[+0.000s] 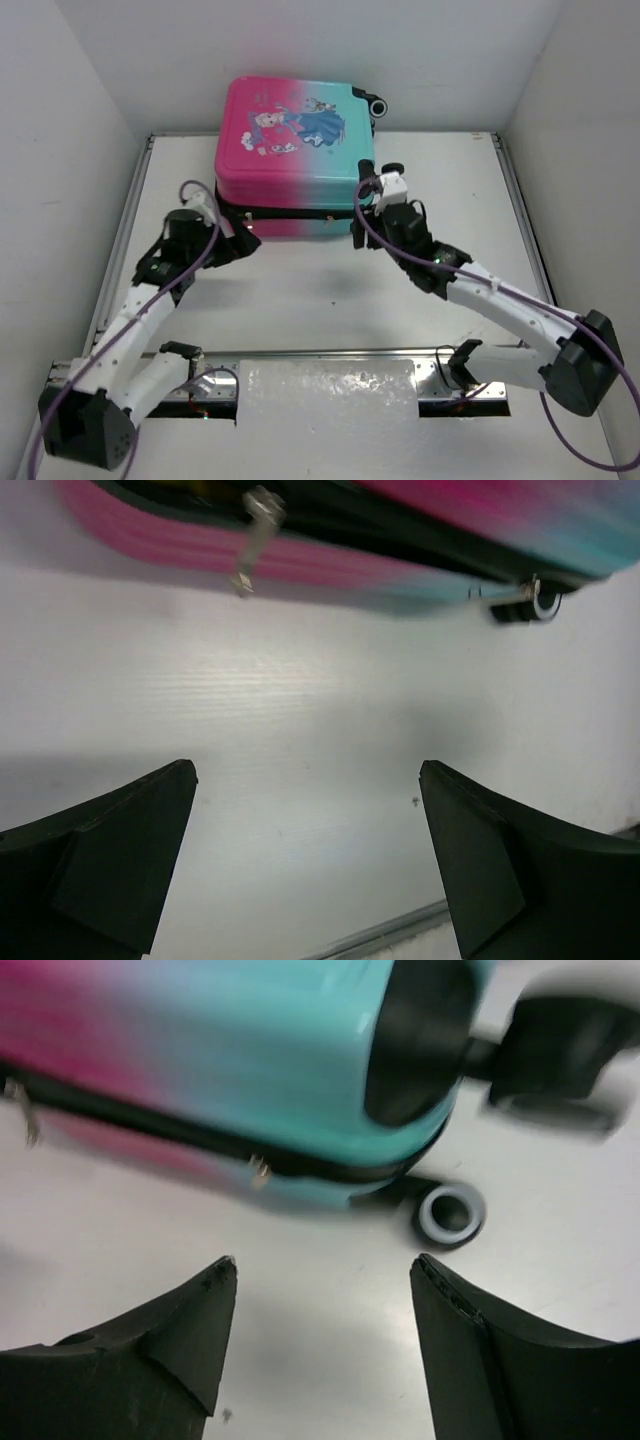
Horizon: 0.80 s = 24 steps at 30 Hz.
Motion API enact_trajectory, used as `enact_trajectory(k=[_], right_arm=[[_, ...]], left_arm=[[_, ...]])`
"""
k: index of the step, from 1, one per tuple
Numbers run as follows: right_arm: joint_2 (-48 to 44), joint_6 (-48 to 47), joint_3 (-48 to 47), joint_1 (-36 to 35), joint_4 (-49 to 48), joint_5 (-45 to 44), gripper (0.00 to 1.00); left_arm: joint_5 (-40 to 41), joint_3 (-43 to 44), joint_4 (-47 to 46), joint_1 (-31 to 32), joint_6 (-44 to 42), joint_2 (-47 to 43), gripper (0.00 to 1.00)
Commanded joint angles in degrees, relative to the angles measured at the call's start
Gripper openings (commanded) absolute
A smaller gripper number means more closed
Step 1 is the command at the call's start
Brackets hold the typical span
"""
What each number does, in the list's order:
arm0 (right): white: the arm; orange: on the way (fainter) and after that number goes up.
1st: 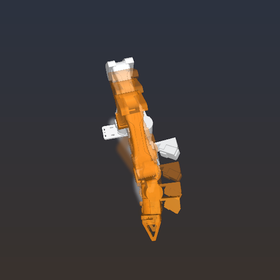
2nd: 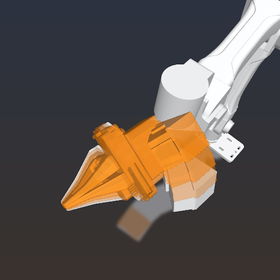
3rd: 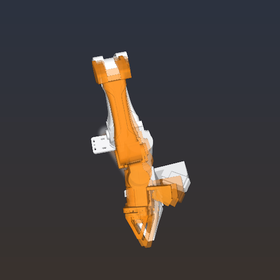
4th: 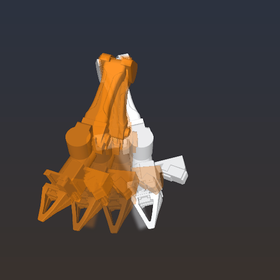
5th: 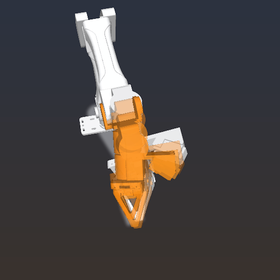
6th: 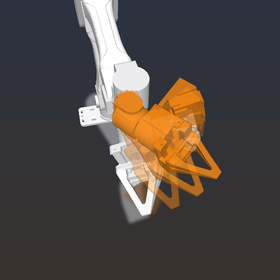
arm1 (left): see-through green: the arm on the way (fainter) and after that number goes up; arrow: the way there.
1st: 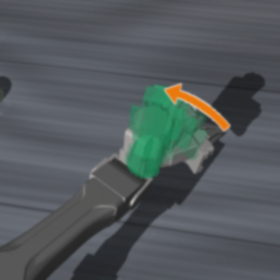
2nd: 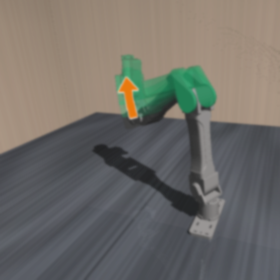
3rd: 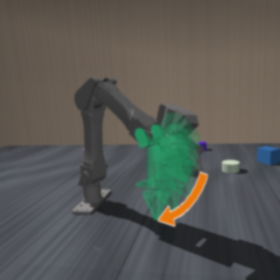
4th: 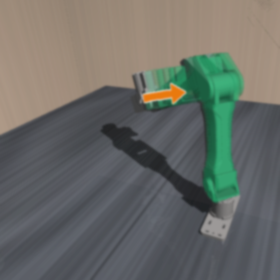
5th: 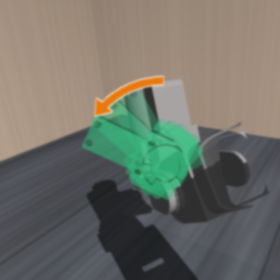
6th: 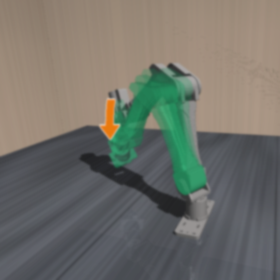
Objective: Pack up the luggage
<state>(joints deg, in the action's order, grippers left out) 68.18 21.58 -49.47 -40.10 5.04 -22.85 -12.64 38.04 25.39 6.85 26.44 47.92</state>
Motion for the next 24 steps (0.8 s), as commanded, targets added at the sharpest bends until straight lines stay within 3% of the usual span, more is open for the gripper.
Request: enact_trajectory(k=[1,5,8,16,21,22,24], right_arm=[[2.65,3.37,10.78,-0.68,-12.92,5.79,0.63],[13.8,1.01,7.75,-0.77,-19.18,9.75,0.55],[21.01,0.04,4.13,-0.95,-21.47,10.63,0.53],[28.05,0.57,-1.33,-0.95,-24.9,10.46,0.54],[30.87,0.04,-2.73,-0.42,-25.95,8.0,0.54],[31.31,0.65,-2.91,-0.25,-26.22,8.08,0.54],[32.36,1.27,-3.44,0.46,-27.18,8.17,0.54]], left_arm=[[11.3,2.03,-6.57,8.86,5.28,6.29,0.93],[19.31,1.51,-13.07,11.17,8.37,13.15,0.93],[26.25,4.92,-12.47,11.25,7.49,19.57,0.91],[27.06,9.77,-21.24,11.34,0.64,28.27,0.86],[26.53,9.68,-26.62,11.25,-0.07,33.63,0.61],[26.01,9.6,-27.05,11.25,-0.16,34.16,0.48],[25.57,9.42,-27.85,11.17,-0.16,35.04,0.4]])
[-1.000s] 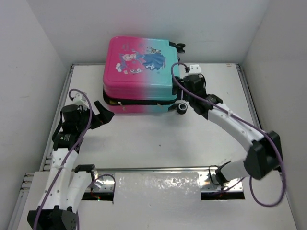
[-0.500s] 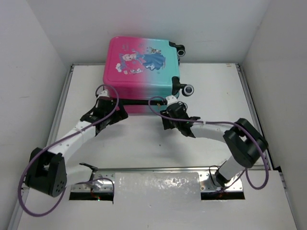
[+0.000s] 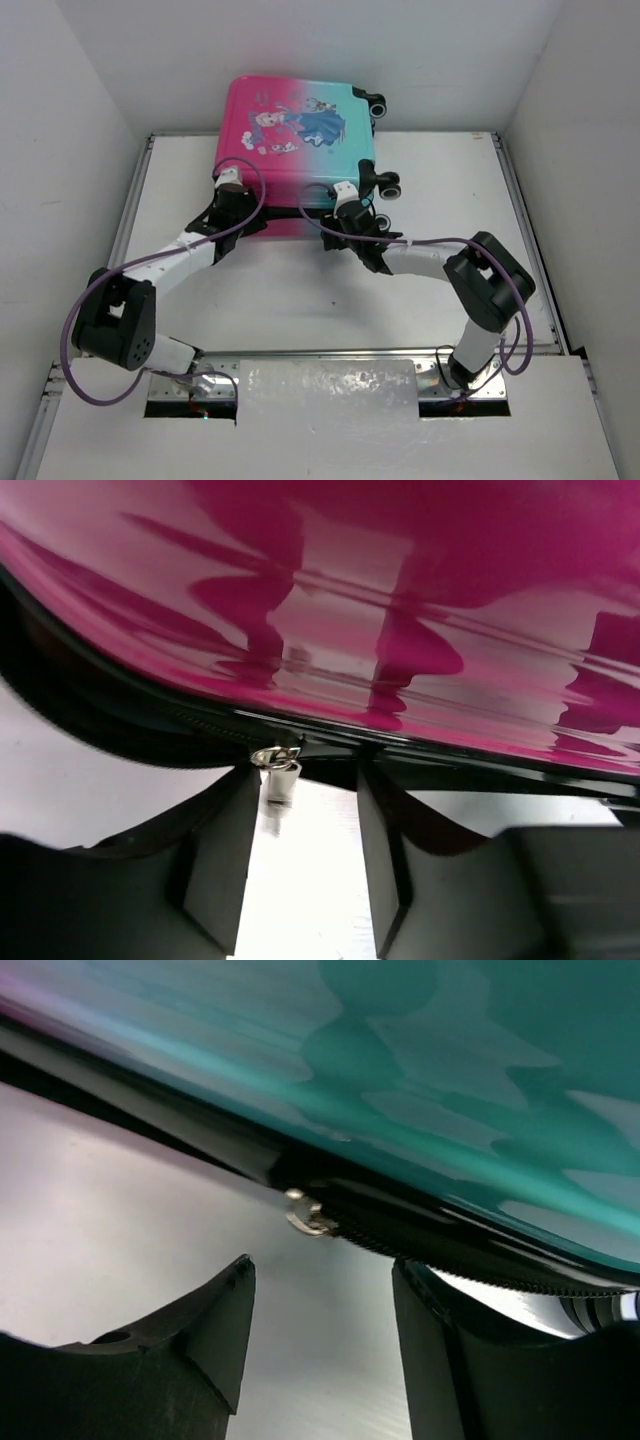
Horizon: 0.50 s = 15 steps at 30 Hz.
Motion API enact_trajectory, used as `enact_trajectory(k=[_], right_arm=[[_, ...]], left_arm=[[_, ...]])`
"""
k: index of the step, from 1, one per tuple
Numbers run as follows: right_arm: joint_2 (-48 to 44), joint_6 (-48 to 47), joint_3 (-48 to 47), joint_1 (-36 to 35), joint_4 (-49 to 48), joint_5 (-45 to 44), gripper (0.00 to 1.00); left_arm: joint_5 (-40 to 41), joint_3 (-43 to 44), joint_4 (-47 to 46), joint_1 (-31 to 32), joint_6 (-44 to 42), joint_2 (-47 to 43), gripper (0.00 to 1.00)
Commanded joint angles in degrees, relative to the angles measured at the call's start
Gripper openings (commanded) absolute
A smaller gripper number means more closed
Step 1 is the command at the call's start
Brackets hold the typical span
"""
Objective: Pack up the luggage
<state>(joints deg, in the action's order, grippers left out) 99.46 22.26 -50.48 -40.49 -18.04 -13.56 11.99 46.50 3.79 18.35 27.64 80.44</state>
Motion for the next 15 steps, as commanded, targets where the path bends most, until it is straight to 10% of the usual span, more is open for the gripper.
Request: enact_trajectory(k=[1,3,6,15], right_arm=[[1.26,1.37,-2.52,1.2,-4.54,-2.25,0.54],[1.61,2.17,-2.43,1.2,-6.03,-4.18,0.54],[2.23,2.0,-2.17,1.29,-10.06,-6.74,0.52],[4.16,-0.29,-2.26,1.29,-21.05,-4.37,0.27]], left_arm=[[0.67,0.79,-6.51,-0.24,-1.36,2.79,0.38],[-0.03,0.61,-6.52,-0.24,-1.36,2.7,0.36],[-0.91,-0.18,-7.04,-0.24,-1.71,2.61,0.04],[-3.46,-3.52,-8.98,-0.24,-1.97,3.67,0.0]])
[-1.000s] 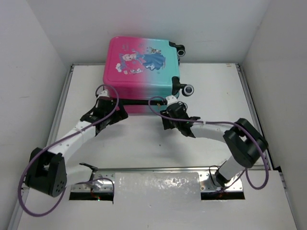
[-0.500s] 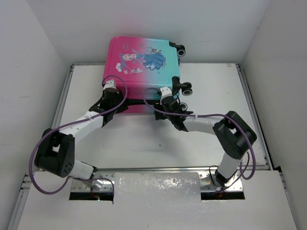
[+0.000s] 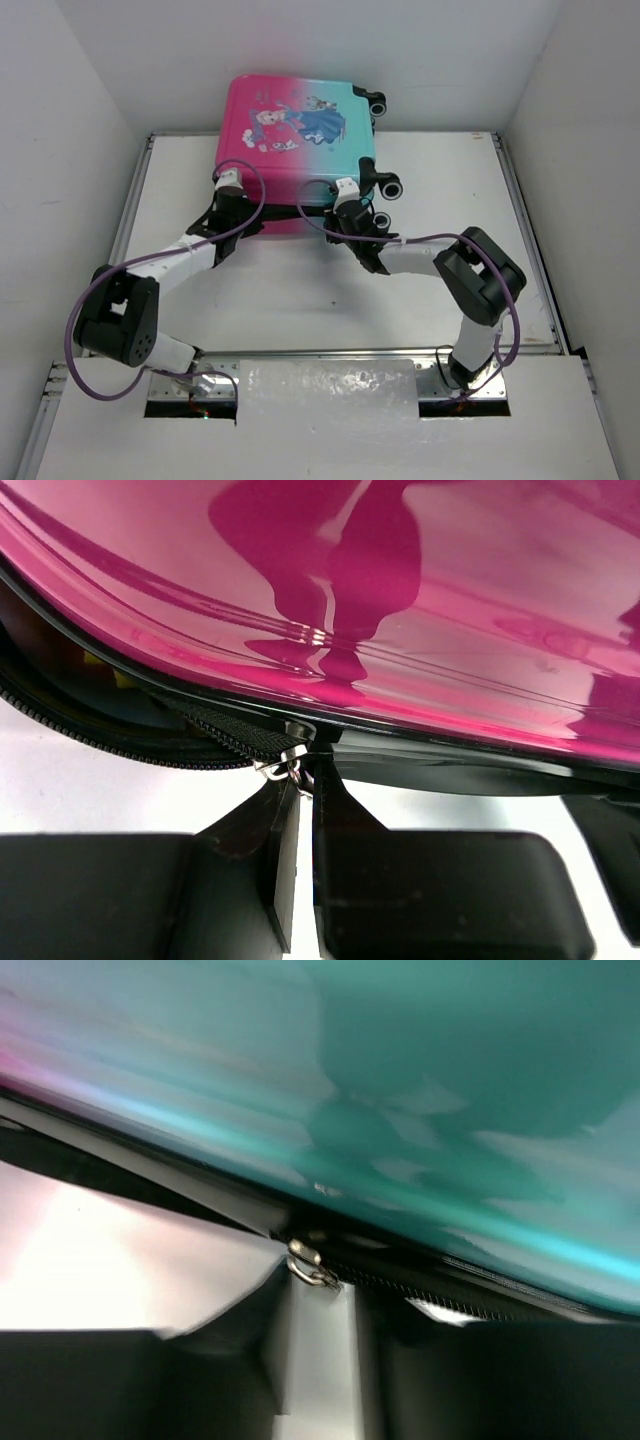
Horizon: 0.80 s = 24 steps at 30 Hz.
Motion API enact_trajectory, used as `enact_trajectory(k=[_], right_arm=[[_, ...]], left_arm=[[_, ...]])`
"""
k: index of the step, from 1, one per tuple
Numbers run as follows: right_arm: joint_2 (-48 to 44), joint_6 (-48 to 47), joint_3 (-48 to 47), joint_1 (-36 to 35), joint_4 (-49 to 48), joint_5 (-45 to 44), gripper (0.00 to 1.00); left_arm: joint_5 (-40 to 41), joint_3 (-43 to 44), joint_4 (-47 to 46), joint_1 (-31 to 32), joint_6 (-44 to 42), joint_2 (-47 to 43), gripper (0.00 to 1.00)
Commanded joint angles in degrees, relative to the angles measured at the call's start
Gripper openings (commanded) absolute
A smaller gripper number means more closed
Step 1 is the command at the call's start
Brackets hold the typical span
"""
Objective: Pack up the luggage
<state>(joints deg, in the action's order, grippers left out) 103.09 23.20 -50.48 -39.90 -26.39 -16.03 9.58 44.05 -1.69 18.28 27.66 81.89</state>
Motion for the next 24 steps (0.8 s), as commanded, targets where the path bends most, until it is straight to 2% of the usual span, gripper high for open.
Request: enact_trajectory(k=[1,6,10,16,19,24], right_arm=[[0.71,-0.97,-1.99,0.61,-13.59,-1.81,0.2],[-0.25,0.18,0.29,0.52,-18.35,-4.35,0.0],[-1.31,0.7,3.8,1.57,-17.64,-14.96,0.0],[-5.35,-2.46,11.1,6.67,-19.05,-20.96,0.0],[-5.97,-2.72,13.12,11.58,-19.92,-19.04,0.0],[-1.77,-4.3,9.81,20.54,-24.06,-3.62,0.0]], left_arm=[[-1.41,-1.07,-3.67,-0.18,-2.0,2.4,0.0],[-1.85,-0.99,-3.76,-0.18,-2.26,4.07,0.0],[-0.62,-0.64,-3.14,-0.18,-1.39,4.33,0.0],[3.5,2.0,0.11,-0.18,0.9,6.7,0.0],[5.44,2.44,0.2,-0.53,2.65,6.97,0.0],[5.7,3.85,0.55,-1.67,3.71,7.23,0.0]])
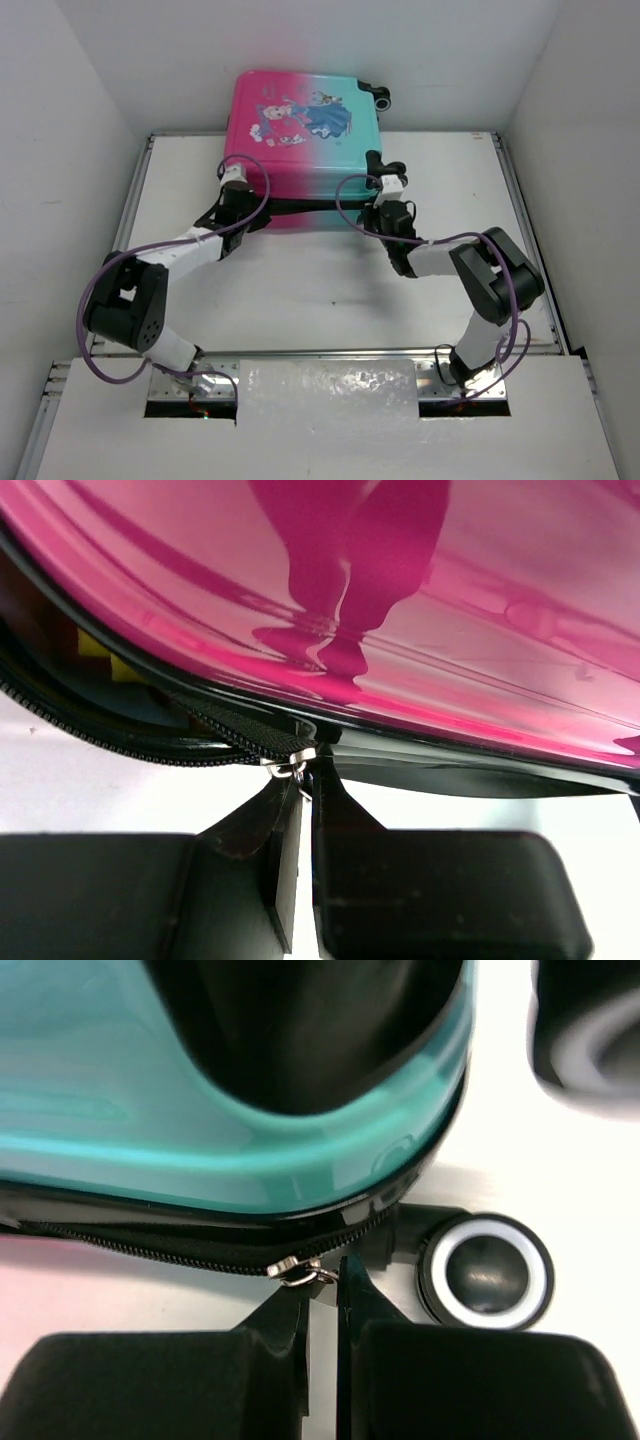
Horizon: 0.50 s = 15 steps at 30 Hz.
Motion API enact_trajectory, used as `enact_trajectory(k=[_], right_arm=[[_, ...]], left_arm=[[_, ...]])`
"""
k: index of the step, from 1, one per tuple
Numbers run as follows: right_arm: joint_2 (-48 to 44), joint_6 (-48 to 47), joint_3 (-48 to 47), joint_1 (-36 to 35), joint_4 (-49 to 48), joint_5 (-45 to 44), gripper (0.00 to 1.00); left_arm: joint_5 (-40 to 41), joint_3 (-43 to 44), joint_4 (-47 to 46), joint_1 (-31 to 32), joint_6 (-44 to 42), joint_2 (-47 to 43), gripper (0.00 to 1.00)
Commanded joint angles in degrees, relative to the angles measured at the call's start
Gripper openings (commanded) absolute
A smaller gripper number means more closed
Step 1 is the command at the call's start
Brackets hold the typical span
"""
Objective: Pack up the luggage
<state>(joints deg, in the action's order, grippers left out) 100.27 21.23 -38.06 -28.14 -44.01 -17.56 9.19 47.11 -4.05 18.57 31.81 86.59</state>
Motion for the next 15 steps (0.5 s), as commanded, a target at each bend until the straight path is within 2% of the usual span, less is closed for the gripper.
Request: enact_trajectory(k=[1,3,6,9,10,12,15], right_arm=[[1.85,-3.64,-4.2,9.41,-6.44,0.14,0.0],[3.08,-6.64,-7.44,11.0,-6.09,3.74,0.0],[4.58,-6.21,-8.08,14.33,-11.17,8.58,0.0],[6.25,1.16,-5.19,20.04,-20.55,12.63,0.0],[7.12,5.53,-4.13,21.36,-26.51,13.42,0.0],[8.36,8.11,-4.21,24.7,-28.23,15.01,0.0],[8.19,7.95,-4.22,25.59,-29.2,15.72,0.0]], left_arm=[[6.36,0.96,2.91,-2.13,-0.26,2.53,0.0],[6.54,1.23,3.0,-2.39,0.18,2.71,0.0],[6.28,2.54,3.26,-2.75,0.53,4.28,0.0],[6.81,4.39,3.97,-3.01,0.97,6.04,0.0],[6.37,5.0,3.97,-3.1,0.97,6.22,0.0],[6.19,5.36,3.97,-3.1,0.62,6.4,0.0],[5.58,5.45,3.97,-3.19,-0.17,6.05,0.0]])
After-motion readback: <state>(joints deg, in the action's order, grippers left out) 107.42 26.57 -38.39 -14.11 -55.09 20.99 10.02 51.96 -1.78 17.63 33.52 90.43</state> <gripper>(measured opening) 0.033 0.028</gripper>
